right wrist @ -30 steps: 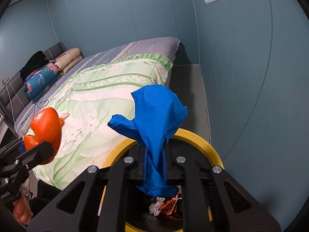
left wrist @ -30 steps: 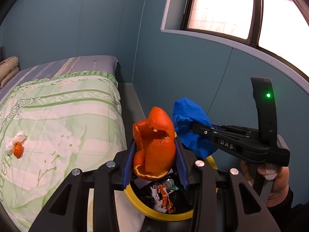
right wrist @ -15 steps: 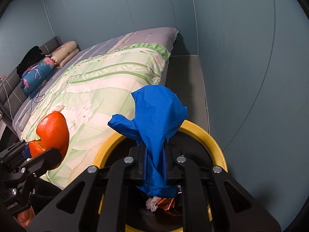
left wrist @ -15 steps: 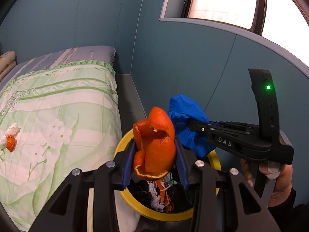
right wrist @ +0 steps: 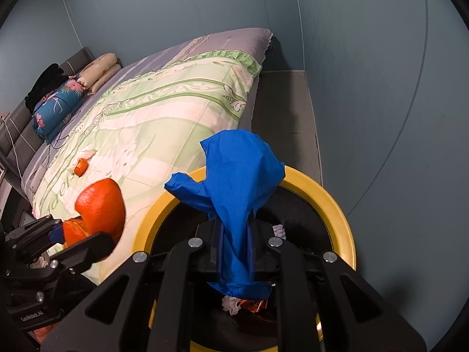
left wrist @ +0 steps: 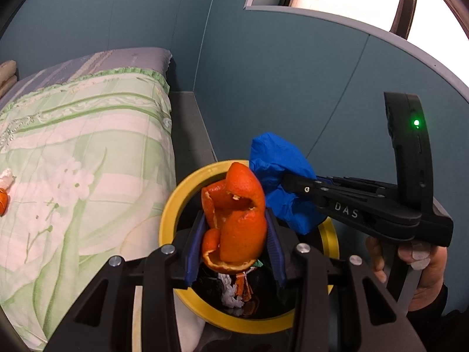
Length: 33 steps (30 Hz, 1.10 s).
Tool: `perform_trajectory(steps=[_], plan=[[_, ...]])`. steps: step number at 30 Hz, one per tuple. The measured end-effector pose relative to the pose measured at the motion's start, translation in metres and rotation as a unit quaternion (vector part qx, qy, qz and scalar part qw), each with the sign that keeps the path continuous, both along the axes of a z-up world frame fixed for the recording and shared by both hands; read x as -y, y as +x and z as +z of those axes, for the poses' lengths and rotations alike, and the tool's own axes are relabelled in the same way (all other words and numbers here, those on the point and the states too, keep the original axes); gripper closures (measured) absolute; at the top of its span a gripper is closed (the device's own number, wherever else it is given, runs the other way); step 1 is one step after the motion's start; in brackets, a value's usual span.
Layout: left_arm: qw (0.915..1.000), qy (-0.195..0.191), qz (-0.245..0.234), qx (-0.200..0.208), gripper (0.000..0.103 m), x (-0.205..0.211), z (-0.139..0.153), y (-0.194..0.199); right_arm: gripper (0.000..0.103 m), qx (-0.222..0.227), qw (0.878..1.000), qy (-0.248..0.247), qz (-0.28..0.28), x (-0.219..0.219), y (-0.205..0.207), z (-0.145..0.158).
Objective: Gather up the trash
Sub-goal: 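Open both tools above the yellow bin to drop the items, then move both open tools back over the white tissue and orange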
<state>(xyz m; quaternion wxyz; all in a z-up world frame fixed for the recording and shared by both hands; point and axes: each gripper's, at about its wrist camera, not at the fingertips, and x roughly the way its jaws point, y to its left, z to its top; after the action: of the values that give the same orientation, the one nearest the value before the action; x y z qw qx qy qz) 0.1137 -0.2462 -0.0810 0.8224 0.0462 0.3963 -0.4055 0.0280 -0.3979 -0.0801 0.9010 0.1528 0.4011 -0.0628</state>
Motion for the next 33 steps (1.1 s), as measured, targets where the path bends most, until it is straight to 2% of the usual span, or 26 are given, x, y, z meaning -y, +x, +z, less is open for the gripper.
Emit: perform_trajectory(steps=[6,7,10,15,22,26,30,33], plan=[[0.9996,-0.007,-0.009,-0.026,0.066,0.000,-0.007,0.004,0.090,-0.011,1.000,0.004,-0.006,0.006,0.004,-0.007],[0.9994,-0.010,-0.010,-0.032,0.064,-0.001,-0.007,0.005,0.086,-0.013,1.000,0.006,-0.010,0.007,0.004,-0.009],[0.9994,-0.014,-0.006,-0.030,0.053,-0.003,-0.005,0.005,0.060,-0.014,1.000,0.016,-0.022,0.014,0.003,-0.012],[0.9998,-0.016,0.004,-0.015,0.049,-0.015,0.000,0.003,0.059,-0.011,0.999,0.015,-0.039,0.020,0.000,-0.011],[0.9986,-0.018,0.049,-0.004,0.048,-0.049,0.007,0.013,0.059,0.014,0.999,-0.003,-0.049,0.016,-0.005,0.001],[0.9968,-0.020,0.076,0.013,0.048,-0.071,0.015,0.017,0.056,0.037,0.998,-0.011,-0.040,0.007,-0.004,0.014],[0.9930,-0.021,0.110,0.036,0.042,-0.095,0.025,0.019,0.053,0.060,0.998,-0.019,-0.016,-0.010,0.002,0.027],[0.9902,-0.023,0.130,0.047,0.039,-0.112,0.033,0.025,0.047,0.075,0.997,-0.026,0.008,-0.028,0.010,0.037]])
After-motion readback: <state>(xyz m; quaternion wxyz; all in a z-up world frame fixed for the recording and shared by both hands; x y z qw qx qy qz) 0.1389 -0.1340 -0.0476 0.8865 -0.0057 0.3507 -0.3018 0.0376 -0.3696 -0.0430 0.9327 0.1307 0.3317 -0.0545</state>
